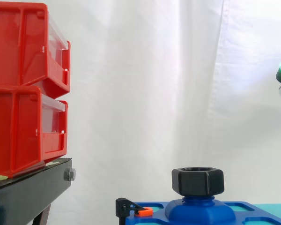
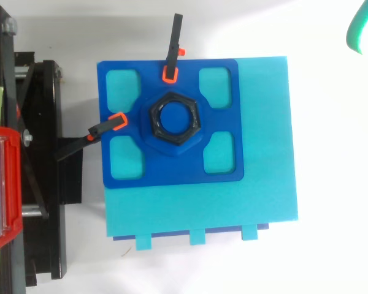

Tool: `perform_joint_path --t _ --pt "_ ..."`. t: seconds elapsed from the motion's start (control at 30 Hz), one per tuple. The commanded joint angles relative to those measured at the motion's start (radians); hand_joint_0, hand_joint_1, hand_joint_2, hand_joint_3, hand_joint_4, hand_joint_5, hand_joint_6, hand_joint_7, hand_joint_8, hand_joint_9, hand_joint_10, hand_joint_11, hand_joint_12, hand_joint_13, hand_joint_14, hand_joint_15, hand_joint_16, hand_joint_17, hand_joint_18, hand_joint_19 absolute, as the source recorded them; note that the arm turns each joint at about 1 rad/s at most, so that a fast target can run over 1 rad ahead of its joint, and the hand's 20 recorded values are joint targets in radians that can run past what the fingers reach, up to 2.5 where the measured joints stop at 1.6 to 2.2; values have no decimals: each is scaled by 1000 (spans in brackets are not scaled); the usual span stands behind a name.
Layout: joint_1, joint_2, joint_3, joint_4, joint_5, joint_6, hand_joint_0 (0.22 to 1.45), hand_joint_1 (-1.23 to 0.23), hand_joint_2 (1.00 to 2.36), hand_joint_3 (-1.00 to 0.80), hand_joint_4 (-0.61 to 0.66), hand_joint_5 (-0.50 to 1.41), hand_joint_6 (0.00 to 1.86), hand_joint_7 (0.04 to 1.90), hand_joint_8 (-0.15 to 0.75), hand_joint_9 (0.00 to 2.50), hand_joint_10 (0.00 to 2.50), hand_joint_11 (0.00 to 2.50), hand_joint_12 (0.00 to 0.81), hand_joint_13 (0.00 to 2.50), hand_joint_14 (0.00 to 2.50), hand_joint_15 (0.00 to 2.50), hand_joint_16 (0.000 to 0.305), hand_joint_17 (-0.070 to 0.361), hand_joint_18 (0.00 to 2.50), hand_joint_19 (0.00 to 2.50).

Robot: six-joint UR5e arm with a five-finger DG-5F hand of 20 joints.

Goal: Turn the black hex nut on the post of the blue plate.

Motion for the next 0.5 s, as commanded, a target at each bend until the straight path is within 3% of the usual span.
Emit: perform_joint_path --t 0.0,0.33,0.4,0.47 --pt "0 1 1 0 -1 0 426 -490 1000 -500 152 -233 502 759 239 309 0 0 385 291 0 0 66 149 60 0" --pt "0 1 0 -1 2 0 434 -486 1000 -500 154 -230 502 759 243 320 0 0 382 297 0 0 64 144 71 0" --pt "1 1 0 -3 -4 3 436 -485 1000 -500 154 -230 502 761 242 322 0 0 381 297 0 0 64 143 70 0" --pt "6 -1 1 -3 -32 0 438 -484 1000 -500 154 -230 502 764 244 324 0 0 380 297 1 0 63 142 74 0"
